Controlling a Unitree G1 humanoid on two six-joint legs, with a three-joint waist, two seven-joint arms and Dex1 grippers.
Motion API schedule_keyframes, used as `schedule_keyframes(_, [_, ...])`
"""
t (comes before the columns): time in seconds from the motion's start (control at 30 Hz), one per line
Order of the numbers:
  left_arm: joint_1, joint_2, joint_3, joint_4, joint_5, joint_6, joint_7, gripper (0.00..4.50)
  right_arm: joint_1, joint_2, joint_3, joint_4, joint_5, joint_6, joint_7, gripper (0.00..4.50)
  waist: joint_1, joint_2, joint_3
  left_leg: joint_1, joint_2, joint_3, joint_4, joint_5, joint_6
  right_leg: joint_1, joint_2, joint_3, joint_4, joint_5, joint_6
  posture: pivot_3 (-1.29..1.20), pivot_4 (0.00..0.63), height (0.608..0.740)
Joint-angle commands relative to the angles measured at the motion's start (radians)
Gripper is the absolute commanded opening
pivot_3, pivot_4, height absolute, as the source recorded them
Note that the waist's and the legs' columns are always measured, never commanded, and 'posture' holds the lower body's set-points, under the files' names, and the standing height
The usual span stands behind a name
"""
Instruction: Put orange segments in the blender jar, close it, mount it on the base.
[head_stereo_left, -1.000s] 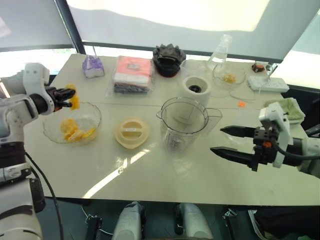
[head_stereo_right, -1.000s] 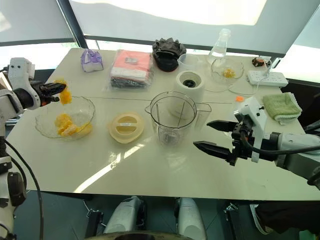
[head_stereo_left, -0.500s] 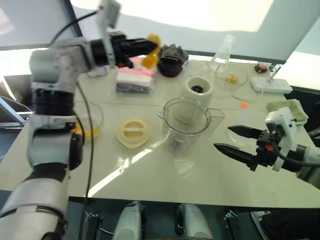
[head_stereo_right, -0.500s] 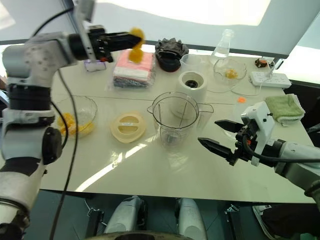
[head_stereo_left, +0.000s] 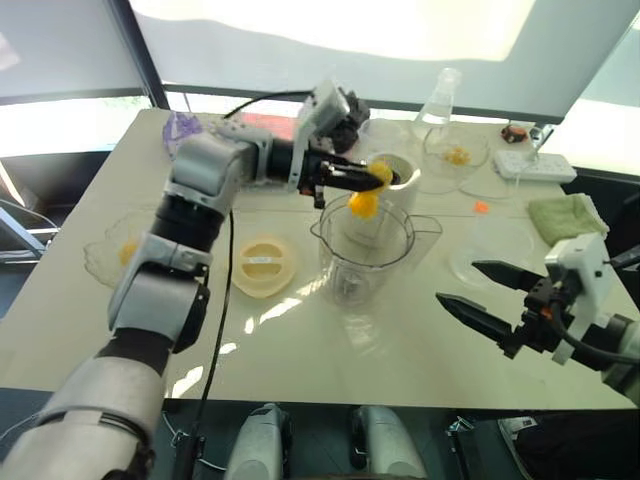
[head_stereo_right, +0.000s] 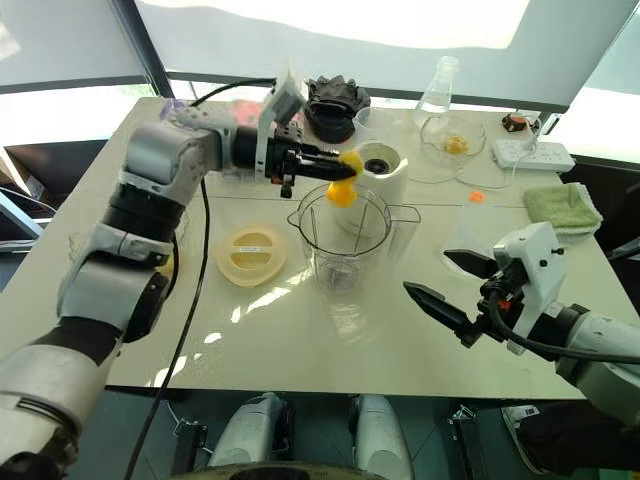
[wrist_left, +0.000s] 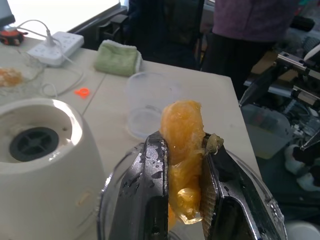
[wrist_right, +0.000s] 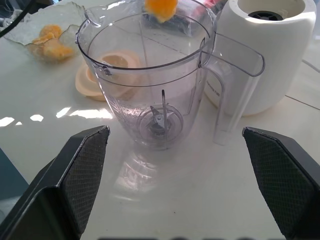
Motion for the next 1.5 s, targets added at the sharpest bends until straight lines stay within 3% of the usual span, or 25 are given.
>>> schedule_keyframes(0.03, [0.029, 0.004, -0.036, -0.091, 0.016, -0.015, -0.035, 1.3, -0.005, -0.001, -0.014, -0.008, 0.001, -0.036, -0.002, 4.5, 0.0, 0.0, 0.0, 0.0, 0.0, 0.0, 0.0, 0.0, 0.0, 0.0, 0.0, 0.0, 0.0, 0.0, 0.0, 0.0, 0.15, 0.74])
schedule_keyframes(0.1, [0.05, 0.016, -0.058, -0.116, 0.028, -0.031, -0.055, 2.07, -0.013, -0.004, 0.0, 0.004, -0.011, -0.044, 0.0, 4.5, 0.0, 0.0, 0.0, 0.0, 0.0, 0.0, 0.0, 0.0, 0.0, 0.0, 0.0, 0.0, 0.0, 0.0, 0.0, 0.0, 0.15, 0.74])
schedule_keyframes(0.23, [0.047, 0.02, -0.04, -0.12, 0.032, -0.038, -0.054, 4.19, -0.028, -0.011, 0.016, 0.016, -0.018, -0.052, 0.004, 4.5, 0.0, 0.0, 0.0, 0.0, 0.0, 0.0, 0.0, 0.0, 0.0, 0.0, 0.0, 0.0, 0.0, 0.0, 0.0, 0.0, 0.15, 0.74])
schedule_keyframes(0.27, [0.042, 0.018, -0.029, -0.118, 0.03, -0.042, -0.05, 4.43, -0.029, -0.012, 0.017, 0.018, -0.02, -0.053, 0.006, 4.5, 0.001, 0.0, 0.0, 0.0, 0.0, 0.0, 0.0, 0.0, 0.0, 0.0, 0.0, 0.0, 0.0, 0.0, 0.0, 0.0, 0.15, 0.74])
schedule_keyframes(0.37, [0.016, 0.0, 0.038, -0.096, 0.007, -0.059, -0.005, 4.43, -0.023, -0.008, 0.019, 0.025, -0.029, -0.053, 0.014, 4.5, 0.001, 0.0, 0.0, 0.0, 0.0, 0.0, 0.0, 0.0, 0.0, 0.0, 0.0, 0.0, 0.0, 0.0, 0.0, 0.0, 0.15, 0.74])
schedule_keyframes(0.5, [-0.001, -0.052, 0.236, -0.088, -0.06, -0.141, 0.172, 4.43, 0.024, 0.044, 0.036, 0.024, -0.098, -0.079, 0.0, 4.5, 0.002, 0.0, 0.0, 0.0, 0.0, -0.001, 0.0, 0.0, 0.0, 0.0, 0.0, 0.0, 0.0, 0.0, 0.0, 0.0, 0.15, 0.74])
schedule_keyframes(0.6, [0.034, -0.033, 0.265, -0.13, -0.029, -0.182, 0.242, 4.43, 0.102, 0.098, 0.042, 0.049, -0.224, -0.154, 0.039, 4.5, 0.001, 0.0, 0.0, 0.0, 0.0, -0.001, 0.0, -0.001, 0.001, 0.0, 0.0, 0.0, 0.0, -0.001, 0.002, 0.0, 0.15, 0.74])
schedule_keyframes(0.83, [0.197, 0.072, 0.333, -0.423, -0.178, -0.022, 0.251, 4.43, 0.246, 0.182, 0.009, 0.211, -0.482, -0.321, 0.102, 4.5, -0.001, 0.001, 0.0, 0.001, 0.0, 0.001, 0.0, -0.001, 0.002, 0.0, 0.0, 0.001, 0.001, -0.001, 0.002, 0.0, 0.15, 0.74])
schedule_keyframes(0.93, [0.294, 0.116, 0.346, -0.548, -0.219, 0.031, 0.275, 4.43, 0.207, 0.217, 0.02, 0.296, -0.59, -0.377, 0.04, 4.5, -0.001, 0.002, -0.001, 0.002, 0.0, 0.001, 0.0, -0.001, 0.001, 0.002, 0.0, 0.001, 0.001, -0.001, 0.002, 0.0, 0.15, 0.74])
schedule_keyframes(1.1, [0.409, 0.165, 0.352, -0.669, -0.268, 0.062, 0.298, 4.43, 0.006, 0.274, 0.096, 0.496, -0.774, -0.447, -0.128, 4.5, -0.006, 0.002, -0.001, 0.005, 0.0, 0.002, 0.0, -0.001, 0.001, 0.004, 0.0, 0.002, 0.001, -0.001, 0.001, 0.0, 0.15, 0.74])
schedule_keyframes(1.3, [0.475, 0.223, 0.359, -0.737, -0.301, 0.082, 0.313, 4.43, -0.174, 0.305, 0.183, 0.718, -0.885, -0.53, -0.156, 4.5, -0.004, 0.006, 0.0, 0.005, -0.001, 0.002, 0.0, -0.001, 0.001, 0.003, 0.001, 0.002, 0.002, -0.001, 0.001, 0.0, 0.15, 0.74])
schedule_keyframes(1.5, [0.49, 0.251, 0.375, -0.754, -0.315, 0.09, 0.362, 4.43, -0.257, 0.341, 0.234, 0.837, -0.96, -0.597, -0.192, 4.5, -0.003, 0.007, 0.0, 0.005, -0.001, 0.002, 0.0, -0.001, 0.001, 0.004, 0.001, 0.002, 0.002, -0.001, 0.002, 0.0, 0.15, 0.74])
